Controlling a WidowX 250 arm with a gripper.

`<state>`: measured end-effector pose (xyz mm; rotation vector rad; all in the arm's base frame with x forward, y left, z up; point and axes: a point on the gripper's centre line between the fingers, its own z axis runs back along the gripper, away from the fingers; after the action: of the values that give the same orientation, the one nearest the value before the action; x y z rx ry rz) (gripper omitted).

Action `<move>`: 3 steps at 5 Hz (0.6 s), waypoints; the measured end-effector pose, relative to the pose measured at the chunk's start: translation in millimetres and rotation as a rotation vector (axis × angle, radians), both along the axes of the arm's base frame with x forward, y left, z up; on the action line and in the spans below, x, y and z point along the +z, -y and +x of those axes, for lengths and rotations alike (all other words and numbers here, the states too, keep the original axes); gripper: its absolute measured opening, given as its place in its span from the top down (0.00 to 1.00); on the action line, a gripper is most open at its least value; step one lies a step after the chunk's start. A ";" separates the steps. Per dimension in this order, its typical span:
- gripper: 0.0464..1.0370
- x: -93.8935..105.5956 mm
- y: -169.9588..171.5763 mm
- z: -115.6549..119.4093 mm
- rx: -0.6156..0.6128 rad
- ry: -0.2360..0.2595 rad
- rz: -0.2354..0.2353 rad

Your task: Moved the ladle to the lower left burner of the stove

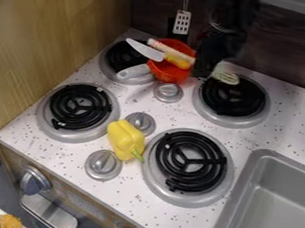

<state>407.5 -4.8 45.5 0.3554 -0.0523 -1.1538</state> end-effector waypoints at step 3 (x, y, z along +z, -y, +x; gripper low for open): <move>0.66 2.2 -40.7 -81.4 0.421 -0.022 -0.071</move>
<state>326.2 35.9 47.7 0.2745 0.0015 -0.7373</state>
